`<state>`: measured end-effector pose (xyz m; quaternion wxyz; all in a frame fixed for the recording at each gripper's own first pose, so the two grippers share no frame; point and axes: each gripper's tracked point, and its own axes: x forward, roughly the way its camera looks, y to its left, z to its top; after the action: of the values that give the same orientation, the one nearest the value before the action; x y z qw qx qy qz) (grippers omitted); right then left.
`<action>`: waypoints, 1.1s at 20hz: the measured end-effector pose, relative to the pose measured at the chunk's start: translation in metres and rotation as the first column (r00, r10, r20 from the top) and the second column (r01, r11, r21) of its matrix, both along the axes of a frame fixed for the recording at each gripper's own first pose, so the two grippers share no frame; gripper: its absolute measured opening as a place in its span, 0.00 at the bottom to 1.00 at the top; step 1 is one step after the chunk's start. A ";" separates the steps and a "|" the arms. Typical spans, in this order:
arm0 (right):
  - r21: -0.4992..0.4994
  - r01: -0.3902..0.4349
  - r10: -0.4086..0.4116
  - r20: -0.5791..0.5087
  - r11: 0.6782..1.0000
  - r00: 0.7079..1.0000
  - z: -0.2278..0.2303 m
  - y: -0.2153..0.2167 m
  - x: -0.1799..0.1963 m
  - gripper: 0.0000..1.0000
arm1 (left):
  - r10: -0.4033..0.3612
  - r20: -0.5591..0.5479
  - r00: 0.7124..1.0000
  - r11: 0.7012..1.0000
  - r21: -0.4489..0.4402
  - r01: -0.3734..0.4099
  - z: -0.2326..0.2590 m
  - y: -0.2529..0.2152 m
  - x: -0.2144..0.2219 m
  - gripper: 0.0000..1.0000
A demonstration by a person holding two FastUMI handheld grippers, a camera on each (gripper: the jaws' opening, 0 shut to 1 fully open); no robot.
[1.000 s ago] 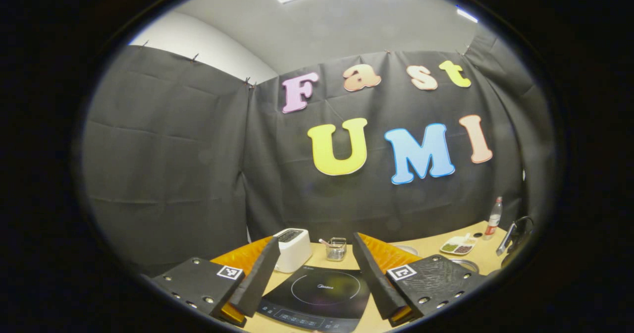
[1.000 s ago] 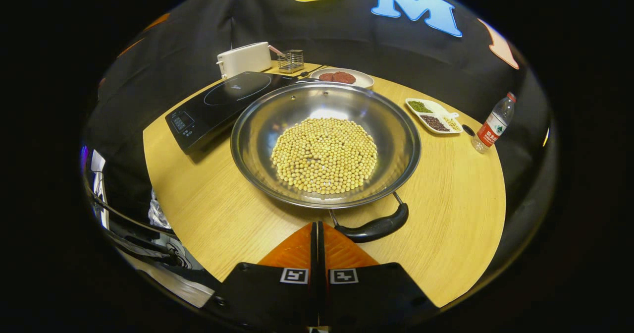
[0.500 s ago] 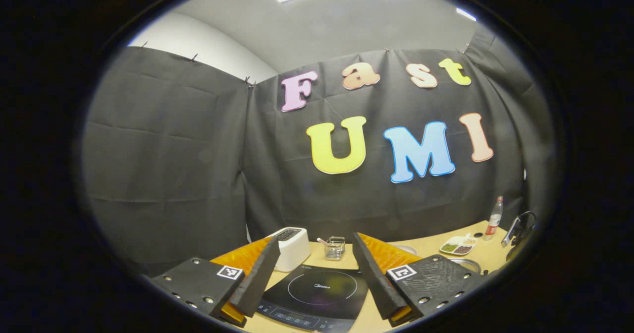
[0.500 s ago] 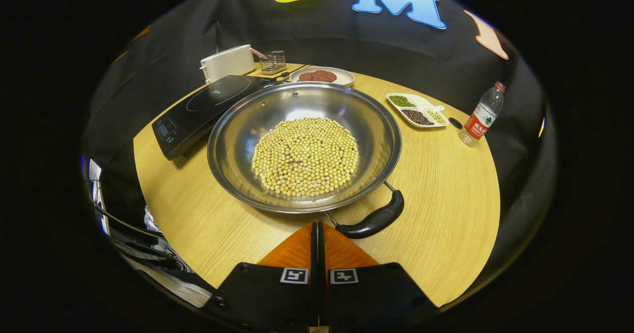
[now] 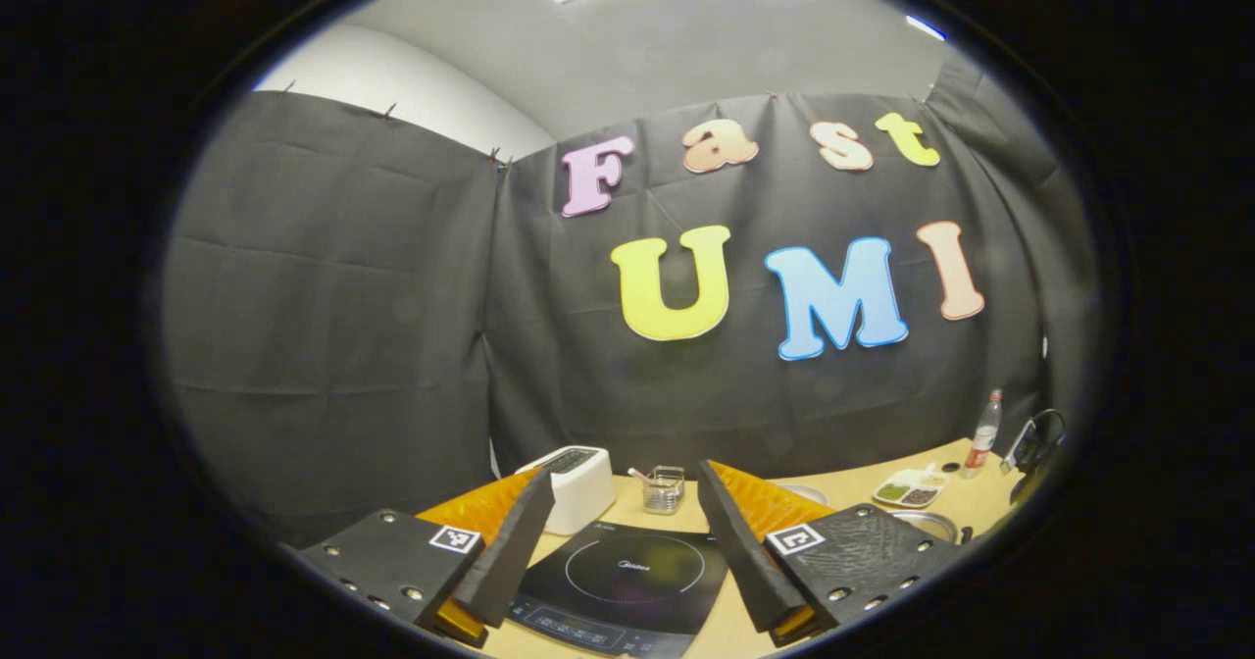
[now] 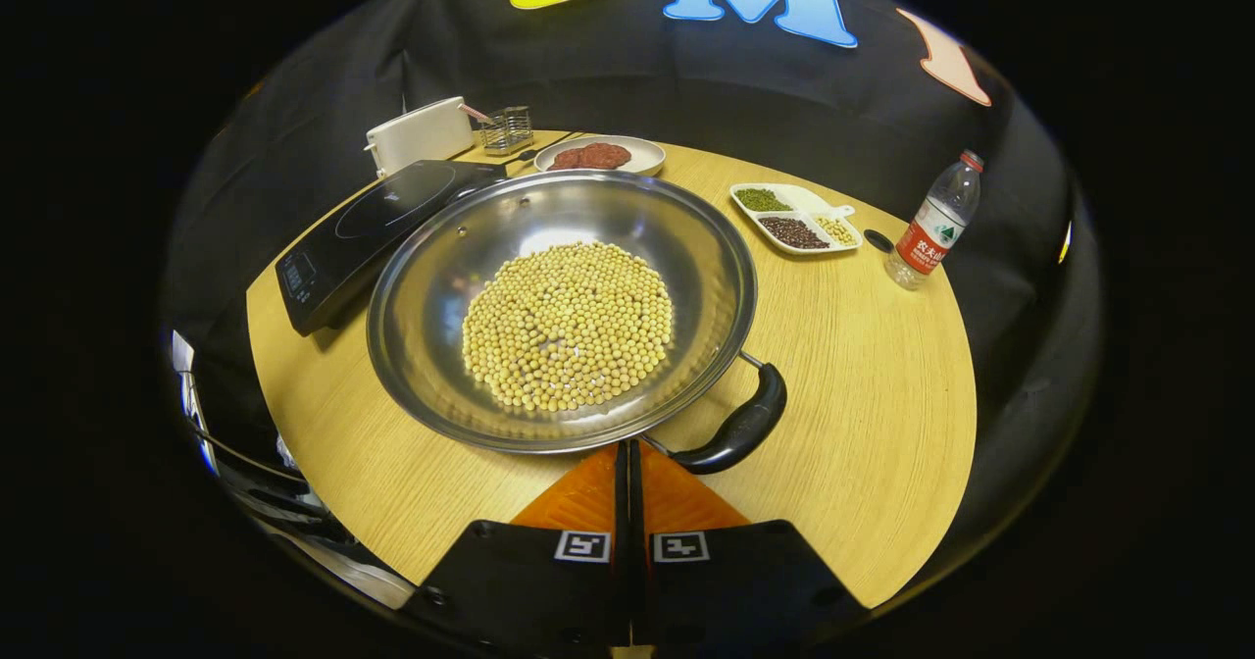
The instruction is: First push the handle of the pot to place it horizontally, then grasp the pot with both hands and set it on the induction cooktop.
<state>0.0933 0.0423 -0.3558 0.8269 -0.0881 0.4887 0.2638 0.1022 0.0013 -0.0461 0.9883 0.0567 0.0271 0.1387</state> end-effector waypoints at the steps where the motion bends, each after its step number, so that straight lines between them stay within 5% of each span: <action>1: -0.004 0.002 -0.002 0.001 1.000 1.000 -0.001 -0.001 0.002 0.02 | 0.005 -0.001 1.000 1.000 0.000 -0.005 0.001 0.000 0.000 0.87; 11: -0.057 0.098 -0.094 0.074 0.994 0.993 -0.006 -0.027 0.049 0.00 | 0.038 -0.031 0.999 0.999 0.000 -0.038 -0.013 0.000 -0.001 0.87; 17: -0.002 0.190 -0.187 0.147 0.982 0.971 0.019 -0.046 0.058 0.03 | 0.018 -0.055 0.998 1.000 0.002 -0.018 -0.022 -0.009 0.002 0.87; 21: 0.109 0.289 -0.308 0.231 0.951 0.923 0.057 -0.059 0.072 0.24 | -0.016 -0.072 0.997 1.000 -0.013 0.015 -0.030 -0.020 0.007 0.88; 22: 0.135 0.310 -0.335 0.256 0.941 0.907 0.067 -0.062 0.077 0.50 | -0.028 -0.075 0.997 1.000 -0.014 0.027 -0.034 -0.023 0.009 0.88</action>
<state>0.1701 -0.0202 -0.2886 0.9220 -0.0040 0.3643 0.1308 0.1113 -0.0217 -0.0799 0.9888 0.0558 0.0646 0.1227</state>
